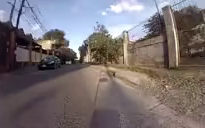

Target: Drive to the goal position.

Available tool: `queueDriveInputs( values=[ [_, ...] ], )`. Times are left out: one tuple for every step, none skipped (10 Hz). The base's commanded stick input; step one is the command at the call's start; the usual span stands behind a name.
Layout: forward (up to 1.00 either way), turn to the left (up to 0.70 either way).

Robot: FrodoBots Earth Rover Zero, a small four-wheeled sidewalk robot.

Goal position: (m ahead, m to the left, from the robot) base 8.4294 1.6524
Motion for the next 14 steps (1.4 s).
queueDriveInputs(
  values=[
    [0.98, 0.0],
    [0.98, 0.0],
    [0.98, 0.0],
    [0.98, 0.0],
    [0.98, 0.0],
    [0.98, 0.0],
    [0.98, 0.0],
    [0.98, 0.0],
    [0.98, 0.0],
    [0.98, 0.0],
    [0.98, 0.0],
    [0.98, 0.0],
    [0.98, 0.0],
    [0.98, 0.0]
  ],
)
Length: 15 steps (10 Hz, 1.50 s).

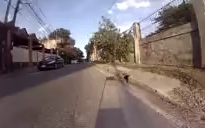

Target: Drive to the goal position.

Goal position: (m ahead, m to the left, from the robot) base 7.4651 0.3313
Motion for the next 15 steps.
queueDriveInputs(
  values=[
    [0.98, 0.0],
    [0.97, 0.0],
    [0.96, 0.0],
    [0.96, 0.0],
    [0.96, 0.0],
    [0.96, 0.0],
    [0.89, 0.0],
    [0.84, 0.0],
    [0.82, 0.0],
    [0.8, 0.0],
    [0.79, 0.0],
    [0.79, 0.0],
    [0.79, 0.06],
    [0.79, 0.18],
    [0.79, 0.27]
  ],
)
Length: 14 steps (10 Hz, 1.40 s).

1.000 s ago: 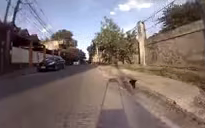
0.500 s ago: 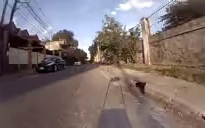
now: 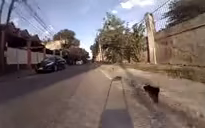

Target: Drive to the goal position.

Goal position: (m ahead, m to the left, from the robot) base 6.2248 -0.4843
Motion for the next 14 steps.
queueDriveInputs(
  values=[
    [0.79, 0.31],
    [0.79, 0.23],
    [0.79, 0.0],
    [0.79, 0.0],
    [0.79, 0.0],
    [0.79, 0.0],
    [0.79, 0.0],
    [0.79, 0.0],
    [0.79, 0.0],
    [0.79, 0.0],
    [0.79, 0.0],
    [0.79, 0.0],
    [0.79, 0.0],
    [0.79, 0.0]
  ],
)
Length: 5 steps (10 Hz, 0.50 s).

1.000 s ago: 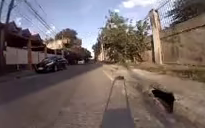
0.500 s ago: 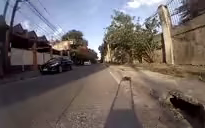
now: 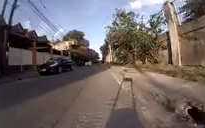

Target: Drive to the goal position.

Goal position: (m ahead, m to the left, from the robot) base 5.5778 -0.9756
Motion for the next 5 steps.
queueDriveInputs(
  values=[
    [0.79, 0.0],
    [0.79, 0.0],
    [0.79, 0.0],
    [0.79, 0.0],
    [0.79, 0.0]
  ],
)
